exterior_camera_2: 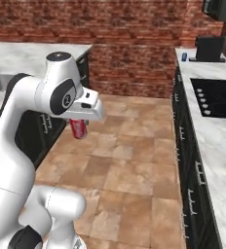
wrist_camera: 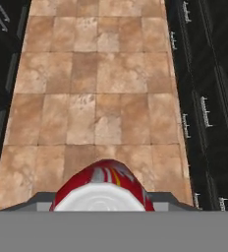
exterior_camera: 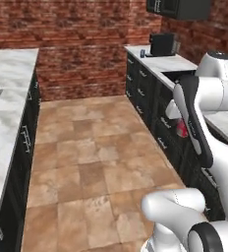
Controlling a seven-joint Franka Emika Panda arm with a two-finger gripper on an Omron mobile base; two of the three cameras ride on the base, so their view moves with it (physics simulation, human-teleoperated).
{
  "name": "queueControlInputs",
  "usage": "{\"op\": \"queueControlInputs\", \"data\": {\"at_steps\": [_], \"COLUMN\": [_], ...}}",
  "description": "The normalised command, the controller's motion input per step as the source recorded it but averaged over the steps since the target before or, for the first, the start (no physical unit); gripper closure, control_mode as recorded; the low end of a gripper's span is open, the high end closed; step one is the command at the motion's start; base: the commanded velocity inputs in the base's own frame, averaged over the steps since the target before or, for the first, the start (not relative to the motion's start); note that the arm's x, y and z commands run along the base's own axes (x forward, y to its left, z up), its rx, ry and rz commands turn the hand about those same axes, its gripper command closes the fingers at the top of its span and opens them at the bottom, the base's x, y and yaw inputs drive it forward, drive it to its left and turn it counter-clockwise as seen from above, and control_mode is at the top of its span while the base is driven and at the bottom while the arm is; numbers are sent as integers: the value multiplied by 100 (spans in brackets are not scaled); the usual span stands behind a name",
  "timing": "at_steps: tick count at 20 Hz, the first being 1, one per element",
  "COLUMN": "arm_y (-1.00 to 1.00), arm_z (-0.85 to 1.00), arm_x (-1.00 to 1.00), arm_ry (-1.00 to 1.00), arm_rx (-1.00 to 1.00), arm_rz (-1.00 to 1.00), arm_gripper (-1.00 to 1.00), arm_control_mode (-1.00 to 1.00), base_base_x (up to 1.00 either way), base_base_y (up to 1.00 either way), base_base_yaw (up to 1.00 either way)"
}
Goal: Four empty soda cans are scattered around the kitchen. Gather all the cans and cluster them next to the stove for recycling.
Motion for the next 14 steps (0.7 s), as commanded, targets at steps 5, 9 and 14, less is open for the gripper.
{"op": "queueControlInputs", "data": {"at_steps": [5,9,14], "arm_y": [0,0,0], "arm_z": [0,0,0], "arm_x": [0,0,0], "arm_ry": [0,0,0], "arm_rx": [0,0,0], "arm_rz": [0,0,0], "arm_gripper": [100,100,100], "arm_control_mode": [100,100,100], "base_base_x": [100,100,100], "base_base_y": [-2,-7,-5], "base_base_yaw": [16,9,1]}}
